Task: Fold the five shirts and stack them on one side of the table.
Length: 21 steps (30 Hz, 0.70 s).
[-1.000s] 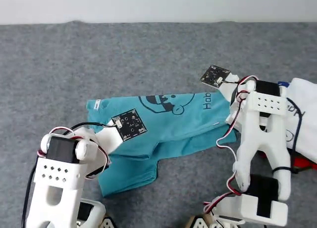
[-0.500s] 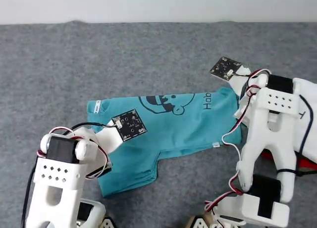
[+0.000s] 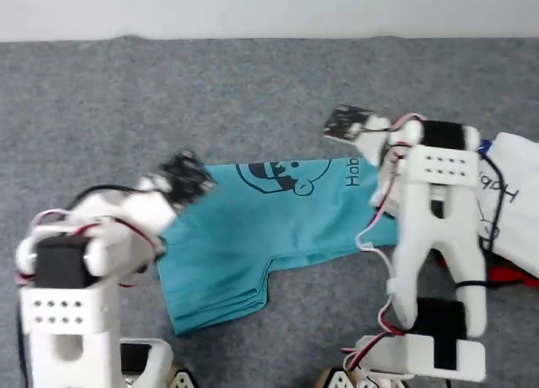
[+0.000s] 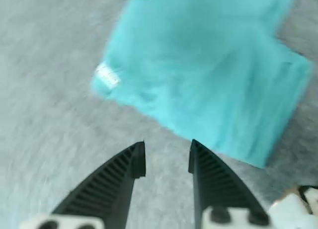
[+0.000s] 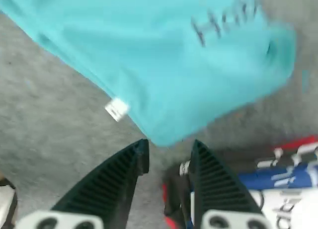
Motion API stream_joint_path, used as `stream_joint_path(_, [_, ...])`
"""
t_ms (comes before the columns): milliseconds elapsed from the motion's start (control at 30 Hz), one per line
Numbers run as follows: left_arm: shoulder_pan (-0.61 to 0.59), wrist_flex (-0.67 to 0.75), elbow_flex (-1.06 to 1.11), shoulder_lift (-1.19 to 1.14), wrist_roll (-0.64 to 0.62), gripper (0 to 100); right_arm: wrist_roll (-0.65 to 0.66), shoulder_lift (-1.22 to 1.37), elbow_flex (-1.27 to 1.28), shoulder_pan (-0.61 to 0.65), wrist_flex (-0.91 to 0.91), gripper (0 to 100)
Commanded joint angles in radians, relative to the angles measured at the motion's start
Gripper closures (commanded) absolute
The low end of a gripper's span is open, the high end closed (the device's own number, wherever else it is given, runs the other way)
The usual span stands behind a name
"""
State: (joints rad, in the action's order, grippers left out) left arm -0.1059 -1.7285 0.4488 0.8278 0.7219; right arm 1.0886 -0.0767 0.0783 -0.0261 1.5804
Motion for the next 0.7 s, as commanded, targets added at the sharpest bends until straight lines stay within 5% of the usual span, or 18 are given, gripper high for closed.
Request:
stream_joint_path(0, [-0.287, -0.018, -0.038, 0.014, 0.006, 85, -0.075, -0.048, -0.064, 0.117, 0.047, 86.7])
stream_joint_path(167, [-0.689, 0.097, 0.05, 0.012, 0.006, 85, -0.16, -0.038, -0.052, 0.338, 0.091, 86.5])
stream_joint_path(333, [-0.965, 0.264, 0.188, 0.012, 0.006, 85, -0.235, -0.038, 0.011, 0.575, 0.087, 82.7])
stream_joint_path(667, [-1.119, 0.443, 0.43, 0.012, 0.0, 85, -0.345, -0.038, 0.236, 0.98, -0.09, 76.4])
